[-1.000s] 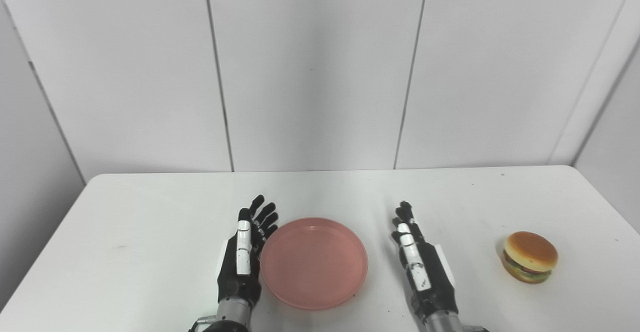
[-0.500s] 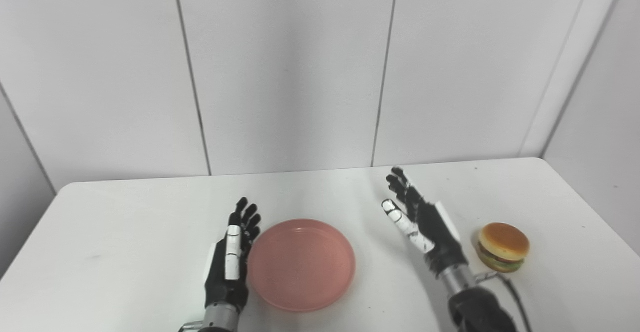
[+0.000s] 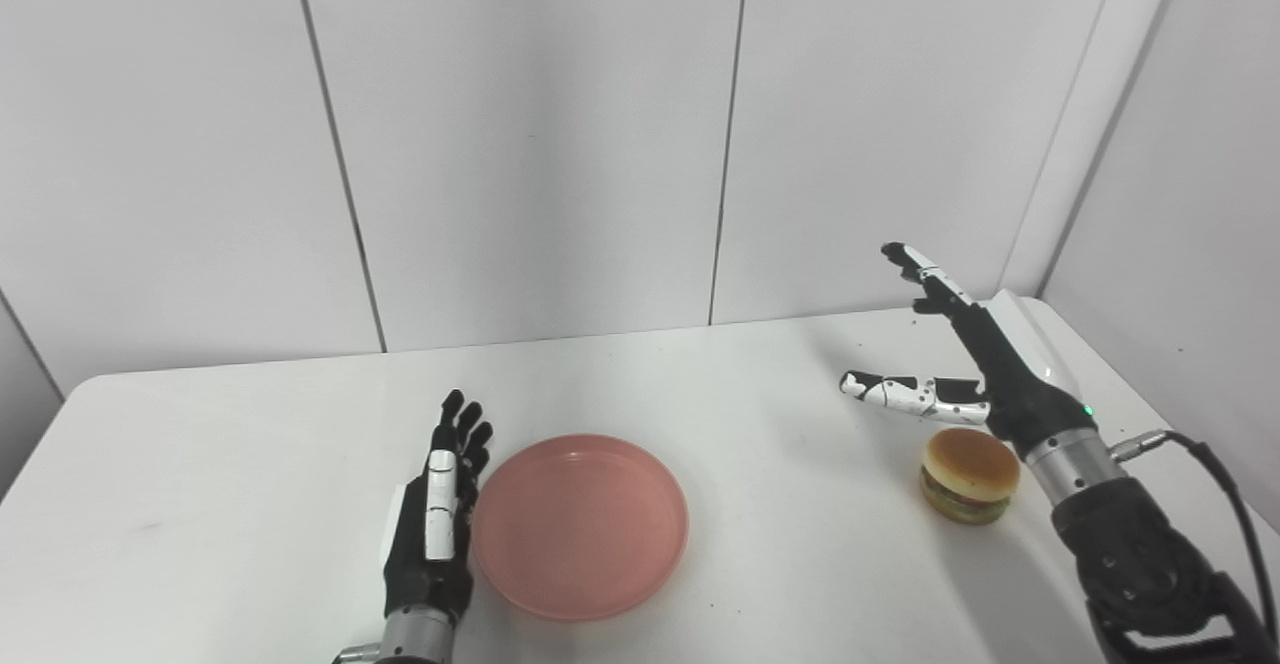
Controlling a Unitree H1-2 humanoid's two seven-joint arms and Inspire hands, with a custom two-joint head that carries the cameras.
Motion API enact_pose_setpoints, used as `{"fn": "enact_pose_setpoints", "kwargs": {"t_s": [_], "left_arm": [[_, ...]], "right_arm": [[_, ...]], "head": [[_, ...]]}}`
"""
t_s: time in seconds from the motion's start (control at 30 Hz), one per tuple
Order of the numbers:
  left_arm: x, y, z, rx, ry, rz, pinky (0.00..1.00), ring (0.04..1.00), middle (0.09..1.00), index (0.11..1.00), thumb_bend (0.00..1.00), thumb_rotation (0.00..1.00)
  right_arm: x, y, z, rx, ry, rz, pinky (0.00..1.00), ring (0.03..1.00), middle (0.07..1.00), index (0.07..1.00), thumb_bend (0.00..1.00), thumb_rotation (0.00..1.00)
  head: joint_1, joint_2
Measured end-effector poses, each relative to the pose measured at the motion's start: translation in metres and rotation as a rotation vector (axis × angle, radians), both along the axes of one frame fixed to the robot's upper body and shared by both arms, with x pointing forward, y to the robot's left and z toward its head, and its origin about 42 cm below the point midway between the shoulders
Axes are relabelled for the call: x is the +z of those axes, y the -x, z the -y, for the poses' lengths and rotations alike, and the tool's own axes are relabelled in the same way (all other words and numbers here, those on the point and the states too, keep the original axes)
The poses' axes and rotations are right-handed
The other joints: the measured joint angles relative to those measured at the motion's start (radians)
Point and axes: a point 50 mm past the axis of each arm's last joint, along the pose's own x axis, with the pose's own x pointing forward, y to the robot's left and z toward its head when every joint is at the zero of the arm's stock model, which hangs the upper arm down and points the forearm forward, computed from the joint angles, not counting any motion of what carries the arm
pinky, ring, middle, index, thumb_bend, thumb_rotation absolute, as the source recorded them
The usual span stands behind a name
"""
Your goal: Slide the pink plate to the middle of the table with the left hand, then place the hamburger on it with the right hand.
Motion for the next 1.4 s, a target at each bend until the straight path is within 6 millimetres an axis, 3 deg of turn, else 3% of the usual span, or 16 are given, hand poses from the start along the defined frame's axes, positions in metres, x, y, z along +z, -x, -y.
{"fn": "enact_pose_setpoints", "kwargs": {"t_s": [0.17,0.37,0.53,0.83,1.0,1.1,1.13,1.17,1.23,1.27,1.3,1.33,1.4], "left_arm": [[-0.001,0.0,-0.004,0.001,-0.002,0.009,1.0,0.967,0.985,0.986,0.67,1.0],[-0.002,-0.001,-0.006,-0.019,0.004,0.007,1.0,0.975,0.986,0.985,0.66,1.0],[-0.002,-0.002,-0.007,-0.031,0.021,0.006,1.0,0.975,0.986,0.985,0.67,1.0],[-0.001,-0.002,-0.007,-0.036,0.015,0.009,0.99,0.968,0.984,0.985,0.67,1.0],[-0.001,-0.002,-0.006,-0.034,0.011,0.01,0.98,0.968,0.984,0.985,0.66,1.0],[-0.001,-0.002,-0.007,-0.03,0.012,0.009,0.99,0.968,0.985,0.986,0.66,1.0],[-0.001,-0.002,-0.007,-0.029,0.012,0.008,0.98,0.965,0.983,0.984,0.66,1.0],[-0.001,-0.002,-0.006,-0.029,0.012,0.008,0.99,0.966,0.985,0.986,0.66,1.0],[-0.001,-0.002,-0.006,-0.03,0.013,0.009,0.99,0.968,0.987,0.988,0.66,1.0],[-0.001,-0.002,-0.006,-0.03,0.013,0.008,1.0,0.965,0.984,0.983,0.67,1.0],[-0.001,-0.002,-0.005,-0.031,0.014,0.008,1.0,0.963,0.983,0.981,0.67,1.0],[-0.001,-0.002,-0.005,-0.031,0.015,0.008,1.0,0.964,0.982,0.98,0.67,1.0],[-0.001,-0.002,-0.004,-0.032,0.016,0.008,1.0,0.965,0.982,0.979,0.67,1.0]], "right_arm": [[0.008,0.006,0.005,-0.076,0.113,-0.065,0.81,0.936,0.919,0.887,0.87,0.38],[-0.001,0.001,0.011,-0.091,0.243,-0.238,0.86,0.925,0.905,0.887,0.92,0.36],[-0.019,-0.01,0.023,-0.127,0.299,-0.354,0.91,0.942,0.919,0.892,0.94,0.33],[-0.053,-0.02,0.045,-0.166,0.296,-0.496,0.92,0.945,0.928,0.91,1.0,0.41],[-0.071,-0.026,0.051,-0.154,0.327,-0.536,0.93,0.924,0.906,0.899,0.97,0.35],[-0.077,-0.032,0.057,-0.159,0.331,-0.545,0.89,0.932,0.914,0.892,0.97,0.34],[-0.076,-0.034,0.058,-0.161,0.333,-0.546,0.85,0.934,0.926,0.876,0.94,0.28],[-0.075,-0.036,0.058,-0.159,0.336,-0.546,0.75,0.844,0.882,0.825,0.89,0.19],[-0.073,-0.04,0.059,-0.154,0.33,-0.543,0.7,0.787,0.854,0.795,0.86,0.14],[-0.071,-0.042,0.059,-0.148,0.323,-0.526,0.58,0.637,0.716,0.696,0.79,0.07],[-0.07,-0.043,0.059,-0.145,0.312,-0.509,0.53,0.586,0.669,0.662,0.77,0.05],[-0.069,-0.043,0.059,-0.139,0.302,-0.487,0.48,0.531,0.586,0.573,0.65,0.02],[-0.071,-0.044,0.059,-0.147,0.28,-0.445,0.44,0.494,0.528,0.499,0.56,0.01]], "head": [[-0.054,-0.006],[-0.074,-0.003],[-0.071,-0.002],[-0.066,-0.003],[-0.064,-0.003],[-0.061,-0.005],[-0.06,-0.003],[-0.058,-0.003],[-0.055,-0.002],[-0.052,-0.002],[-0.052,-0.002],[-0.052,-0.002],[-0.048,-0.002]]}}
